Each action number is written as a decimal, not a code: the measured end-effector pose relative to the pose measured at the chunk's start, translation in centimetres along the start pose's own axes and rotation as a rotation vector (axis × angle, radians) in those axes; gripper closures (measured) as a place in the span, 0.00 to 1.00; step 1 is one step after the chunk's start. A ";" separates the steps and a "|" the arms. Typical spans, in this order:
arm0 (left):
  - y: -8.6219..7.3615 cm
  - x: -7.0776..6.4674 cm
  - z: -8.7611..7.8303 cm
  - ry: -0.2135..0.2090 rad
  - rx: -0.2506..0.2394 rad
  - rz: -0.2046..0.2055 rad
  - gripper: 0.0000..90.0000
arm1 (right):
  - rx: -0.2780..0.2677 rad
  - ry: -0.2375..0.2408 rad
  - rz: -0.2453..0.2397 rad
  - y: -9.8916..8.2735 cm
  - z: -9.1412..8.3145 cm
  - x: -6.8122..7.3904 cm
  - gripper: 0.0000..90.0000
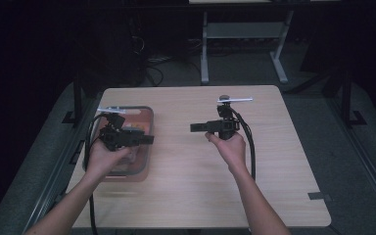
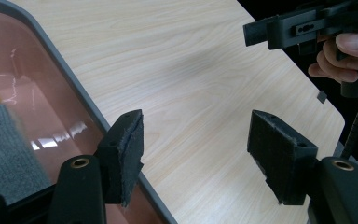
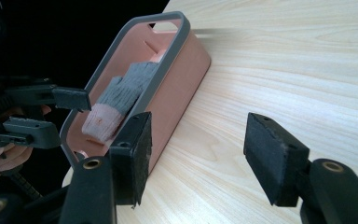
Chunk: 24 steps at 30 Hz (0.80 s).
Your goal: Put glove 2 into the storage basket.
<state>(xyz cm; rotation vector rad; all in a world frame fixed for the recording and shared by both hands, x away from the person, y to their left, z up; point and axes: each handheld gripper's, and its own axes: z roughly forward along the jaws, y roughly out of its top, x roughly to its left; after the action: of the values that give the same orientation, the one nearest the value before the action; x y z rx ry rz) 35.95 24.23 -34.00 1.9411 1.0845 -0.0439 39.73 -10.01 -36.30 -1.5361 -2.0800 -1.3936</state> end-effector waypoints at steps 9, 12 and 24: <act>0.2 -0.3 0.5 -0.010 0.006 0.004 0.40 | -0.017 -0.009 0.021 -0.4 -1.1 -1.2 0.46; 0.2 -0.6 0.9 -0.014 0.009 0.007 0.40 | -0.026 -0.008 0.030 -0.5 -1.5 -1.6 0.46; 0.3 -1.7 2.6 -0.036 0.038 0.025 0.38 | -0.046 -0.018 0.068 -1.4 -3.1 -3.3 0.46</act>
<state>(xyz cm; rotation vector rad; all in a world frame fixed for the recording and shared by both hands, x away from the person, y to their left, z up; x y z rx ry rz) 36.04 21.21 -34.62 1.9803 1.0428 -0.0859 38.97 -14.49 -37.50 -1.6270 -1.9990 -1.4185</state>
